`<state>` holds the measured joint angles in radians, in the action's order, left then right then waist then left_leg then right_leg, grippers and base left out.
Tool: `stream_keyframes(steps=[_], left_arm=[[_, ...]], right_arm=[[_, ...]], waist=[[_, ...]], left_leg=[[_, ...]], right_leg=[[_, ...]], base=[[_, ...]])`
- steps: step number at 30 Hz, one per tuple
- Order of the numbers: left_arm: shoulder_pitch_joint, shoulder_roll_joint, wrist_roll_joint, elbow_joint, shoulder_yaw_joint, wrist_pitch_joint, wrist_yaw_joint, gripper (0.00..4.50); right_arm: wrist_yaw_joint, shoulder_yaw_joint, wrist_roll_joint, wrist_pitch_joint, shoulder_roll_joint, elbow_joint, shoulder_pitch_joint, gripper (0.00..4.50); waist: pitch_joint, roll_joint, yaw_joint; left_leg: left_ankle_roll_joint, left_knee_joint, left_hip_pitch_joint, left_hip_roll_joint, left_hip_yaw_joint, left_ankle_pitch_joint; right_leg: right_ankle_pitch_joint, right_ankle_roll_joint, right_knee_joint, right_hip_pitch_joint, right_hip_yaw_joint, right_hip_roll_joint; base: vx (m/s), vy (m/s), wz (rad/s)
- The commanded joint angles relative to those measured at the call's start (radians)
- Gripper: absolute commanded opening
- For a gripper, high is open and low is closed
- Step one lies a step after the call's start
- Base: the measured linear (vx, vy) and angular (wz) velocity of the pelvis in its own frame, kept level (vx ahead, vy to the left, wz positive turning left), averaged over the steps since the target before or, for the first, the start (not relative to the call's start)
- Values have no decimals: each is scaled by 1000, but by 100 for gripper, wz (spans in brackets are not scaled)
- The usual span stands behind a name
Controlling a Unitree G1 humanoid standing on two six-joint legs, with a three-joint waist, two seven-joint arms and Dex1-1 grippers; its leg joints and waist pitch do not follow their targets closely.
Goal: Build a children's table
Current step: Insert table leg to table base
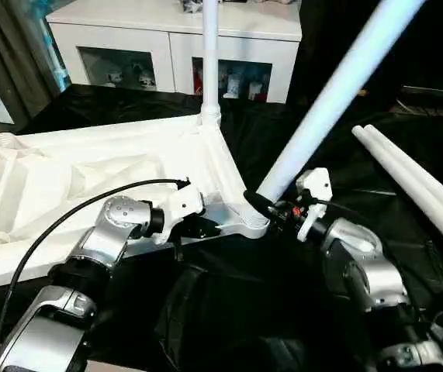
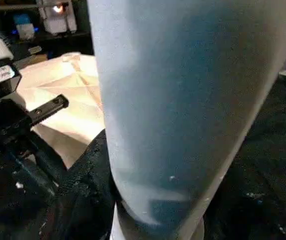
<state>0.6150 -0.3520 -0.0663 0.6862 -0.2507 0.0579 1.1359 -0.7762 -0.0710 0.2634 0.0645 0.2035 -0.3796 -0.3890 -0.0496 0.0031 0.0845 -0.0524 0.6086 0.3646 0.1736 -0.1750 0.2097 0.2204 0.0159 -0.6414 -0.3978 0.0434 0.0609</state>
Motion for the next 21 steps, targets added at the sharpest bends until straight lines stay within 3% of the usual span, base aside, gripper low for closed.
stream_keyframes(steps=[1, 9, 21], left_arm=[[-2, -23, 3, 2, 3, 7, 1, 0], [-6, -27, 7, -11, -9, 11, 33, 0], [3, -20, 5, -18, -45, 43, 105, 0]], right_arm=[[-49, -41, -21, 63, 12, -61, 0, 188], [-135, -70, -34, 67, 37, -121, -39, 188], [-355, -150, -65, 47, 115, -175, -63, 188]], waist=[[63, -9, 6], [64, -11, 6], [65, -16, 13]], left_leg=[[65, -69, -4, 54, 18, 69], [76, -67, -4, 56, 17, 59], [66, -70, -10, 61, 16, 87]], right_leg=[[-10, 259, 71, 61, -49, 90], [-24, 268, 68, 58, -48, 91], [-35, 276, 69, 55, -47, 89]], base=[[0, 0, 0], [0, 0, 0], [0, 0, 0]])
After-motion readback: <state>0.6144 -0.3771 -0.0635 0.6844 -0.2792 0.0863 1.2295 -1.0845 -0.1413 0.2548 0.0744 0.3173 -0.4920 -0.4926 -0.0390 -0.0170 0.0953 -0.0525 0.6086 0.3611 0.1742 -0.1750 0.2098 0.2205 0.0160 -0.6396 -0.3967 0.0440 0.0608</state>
